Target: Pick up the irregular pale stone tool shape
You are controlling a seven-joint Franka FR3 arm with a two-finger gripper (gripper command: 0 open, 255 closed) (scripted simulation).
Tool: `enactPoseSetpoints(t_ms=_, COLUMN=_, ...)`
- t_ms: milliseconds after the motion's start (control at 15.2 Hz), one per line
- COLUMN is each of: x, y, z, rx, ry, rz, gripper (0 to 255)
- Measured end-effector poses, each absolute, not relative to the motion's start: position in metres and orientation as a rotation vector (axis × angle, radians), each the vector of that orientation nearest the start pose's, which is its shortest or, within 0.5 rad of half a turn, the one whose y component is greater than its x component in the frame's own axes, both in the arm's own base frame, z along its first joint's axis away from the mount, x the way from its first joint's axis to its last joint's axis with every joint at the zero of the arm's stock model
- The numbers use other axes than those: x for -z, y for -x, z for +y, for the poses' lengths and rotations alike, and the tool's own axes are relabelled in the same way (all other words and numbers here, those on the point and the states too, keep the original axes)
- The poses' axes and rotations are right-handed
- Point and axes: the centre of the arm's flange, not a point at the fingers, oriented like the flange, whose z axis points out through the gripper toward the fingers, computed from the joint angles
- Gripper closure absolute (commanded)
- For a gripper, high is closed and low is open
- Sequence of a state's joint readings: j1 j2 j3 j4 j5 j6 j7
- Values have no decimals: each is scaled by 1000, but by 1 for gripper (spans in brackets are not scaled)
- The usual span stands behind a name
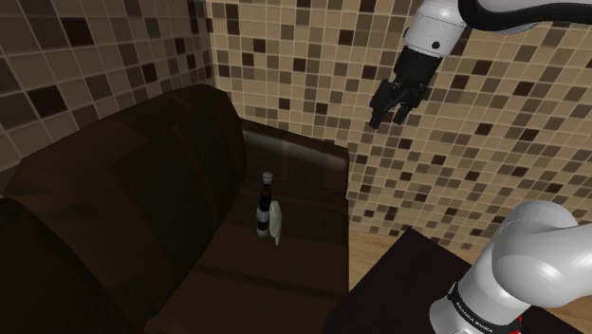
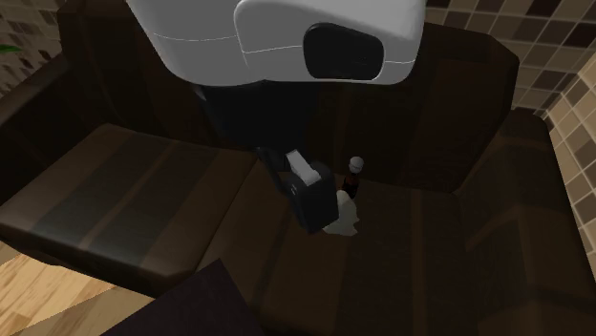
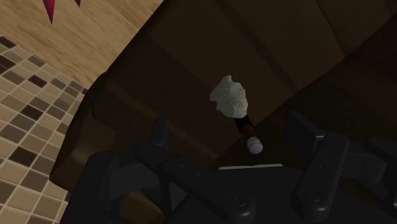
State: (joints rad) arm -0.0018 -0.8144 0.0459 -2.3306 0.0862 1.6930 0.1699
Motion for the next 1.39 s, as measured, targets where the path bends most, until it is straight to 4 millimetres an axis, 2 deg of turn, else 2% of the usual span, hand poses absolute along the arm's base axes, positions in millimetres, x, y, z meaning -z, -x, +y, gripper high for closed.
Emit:
enactPoseSetpoints(t_ms=132, x=-619, y=-315, z=31, rx=254, ry=3054, rz=221, gripper=0)
enactPoseSetpoints(t_ms=264, x=-604, y=-328, z=38, rx=233, ry=3059, rz=246, gripper=0)
enactPoseSetpoints(t_ms=462, x=-577, y=-355, z=56, rx=194, ry=3066, rz=289, gripper=0)
enactPoseSetpoints(t_ms=594, x=-560, y=-375, z=60, rx=167, ry=3069, rz=319, gripper=0)
enactPoseSetpoints(t_ms=1320, x=-452, y=-469, z=113, rx=20, ry=3081, rz=485, gripper=0)
enactPoseSetpoints(t_ms=1386, x=-437, y=-482, z=116, rx=7, ry=3081, rz=501, gripper=0)
